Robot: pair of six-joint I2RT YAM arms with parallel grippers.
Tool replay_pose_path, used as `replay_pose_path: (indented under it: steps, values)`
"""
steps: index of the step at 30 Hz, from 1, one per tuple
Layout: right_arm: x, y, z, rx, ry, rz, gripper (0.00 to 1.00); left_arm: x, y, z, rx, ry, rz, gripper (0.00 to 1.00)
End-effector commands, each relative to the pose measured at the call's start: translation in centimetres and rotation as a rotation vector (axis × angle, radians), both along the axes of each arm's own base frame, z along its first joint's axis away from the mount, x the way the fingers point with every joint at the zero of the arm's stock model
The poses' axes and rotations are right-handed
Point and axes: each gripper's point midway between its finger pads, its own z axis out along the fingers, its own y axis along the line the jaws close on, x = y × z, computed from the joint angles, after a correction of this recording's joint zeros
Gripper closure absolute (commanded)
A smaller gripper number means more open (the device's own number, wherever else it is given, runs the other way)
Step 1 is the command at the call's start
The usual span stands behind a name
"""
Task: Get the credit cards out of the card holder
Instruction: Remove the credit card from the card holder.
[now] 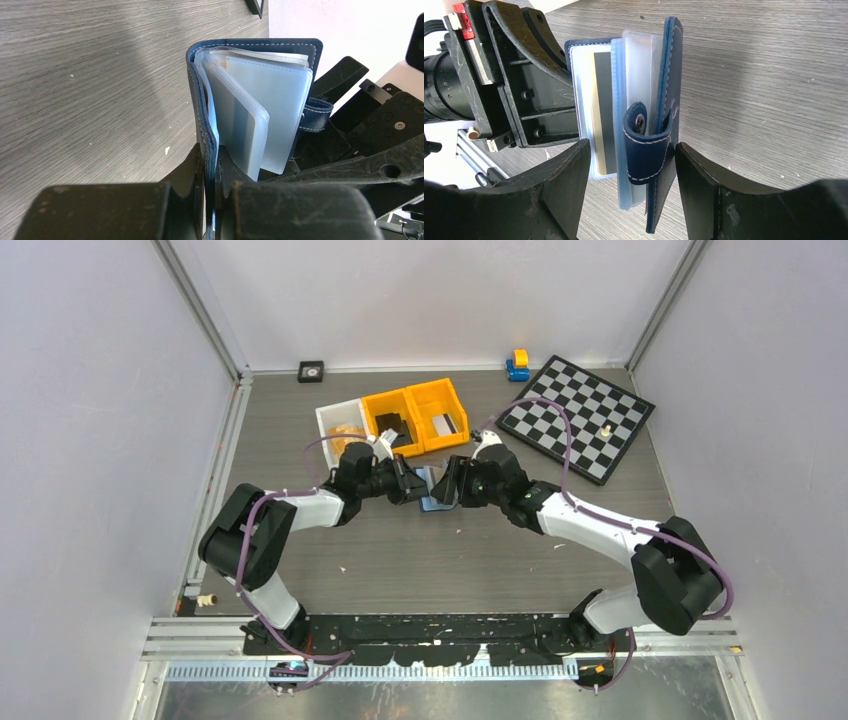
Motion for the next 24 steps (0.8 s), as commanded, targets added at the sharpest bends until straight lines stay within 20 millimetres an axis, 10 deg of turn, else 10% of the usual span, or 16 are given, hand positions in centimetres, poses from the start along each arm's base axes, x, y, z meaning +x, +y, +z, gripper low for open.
replay_pose_path:
  steps: [1,11,24]
  values:
    - [0.4,0.1,0.0,-0.089,-0.017,0.004,0.33,0.0,-0.7,4.0,-0.081,-0.109,-0.039,1.00]
    - [1.5,-2.2,0.7,-0.154,-0.072,-0.127,0.68,0.0,-0.7,4.0,-0.075,-0.112,-0.039,1.00]
    - [3.2,-6.3,0.2,-0.108,-0.005,-0.284,0.66,0.0,-0.6,4.1,-0.077,-0.113,-0.038,1.00]
